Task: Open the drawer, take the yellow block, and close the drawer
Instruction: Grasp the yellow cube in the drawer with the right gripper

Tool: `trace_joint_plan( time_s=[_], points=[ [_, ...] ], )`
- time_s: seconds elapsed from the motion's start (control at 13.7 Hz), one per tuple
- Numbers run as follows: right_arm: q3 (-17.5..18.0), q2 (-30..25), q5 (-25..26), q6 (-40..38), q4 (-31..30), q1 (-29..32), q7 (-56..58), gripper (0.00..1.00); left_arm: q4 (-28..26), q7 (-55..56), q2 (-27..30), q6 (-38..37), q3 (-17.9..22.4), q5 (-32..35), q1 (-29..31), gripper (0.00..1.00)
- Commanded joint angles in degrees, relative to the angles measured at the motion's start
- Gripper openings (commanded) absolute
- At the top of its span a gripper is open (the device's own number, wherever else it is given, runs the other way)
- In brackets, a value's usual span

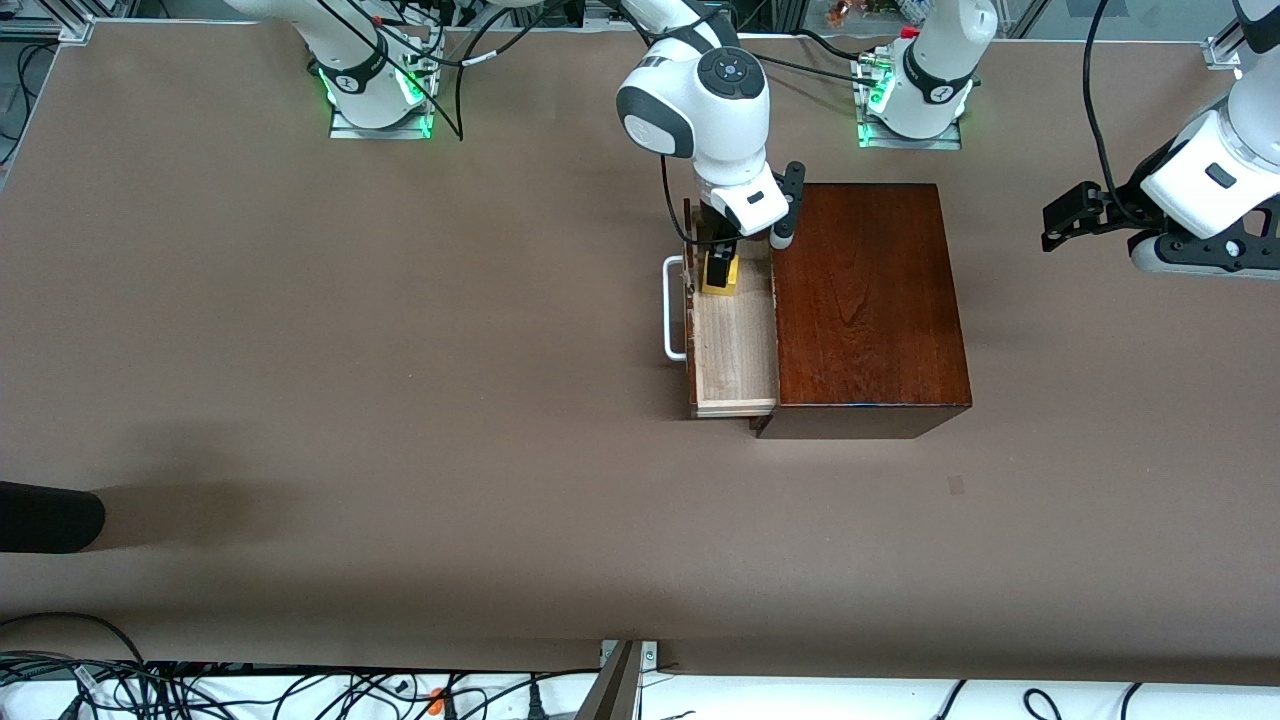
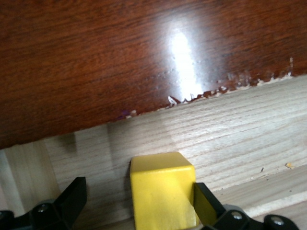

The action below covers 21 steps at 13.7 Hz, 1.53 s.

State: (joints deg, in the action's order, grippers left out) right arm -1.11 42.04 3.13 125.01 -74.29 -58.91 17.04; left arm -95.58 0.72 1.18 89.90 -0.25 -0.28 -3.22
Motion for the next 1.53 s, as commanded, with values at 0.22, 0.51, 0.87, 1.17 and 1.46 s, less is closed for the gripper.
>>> trace_joint_plan(
  time_s=[0.22,0.51,0.87,1.17,1.46],
  points=[
    [0.1,1.6,0.5,-1.7,3.0,0.1,1.5,1.00,2.0,-1.0,-0.8,-1.4,-0.5,-0.6,0.3,1.00],
    [0.1,0.9,0.4,-3.5,3.9,0.1,1.5,1.00,2.0,-1.0,-0.8,-1.4,-0.5,-0.6,0.3,1.00],
    [0.0,1.3,0.7,-3.5,3.7,0.0,1.6,1.00,2.0,-0.8,-0.8,-1.4,-0.5,-0.6,0.3,1.00],
    [0.0,2.2,1.1,-2.9,3.7,0.6,2.7,1.00,2.2,-0.8,-0.8,-1.4,-0.5,-0.6,-0.1,1.00],
    [0.0,2.6,1.4,-2.7,3.7,0.7,3.7,0.92,2.2,-0.8,-0.8,-1.4,-0.5,-0.6,-0.1,1.00]
  ],
)
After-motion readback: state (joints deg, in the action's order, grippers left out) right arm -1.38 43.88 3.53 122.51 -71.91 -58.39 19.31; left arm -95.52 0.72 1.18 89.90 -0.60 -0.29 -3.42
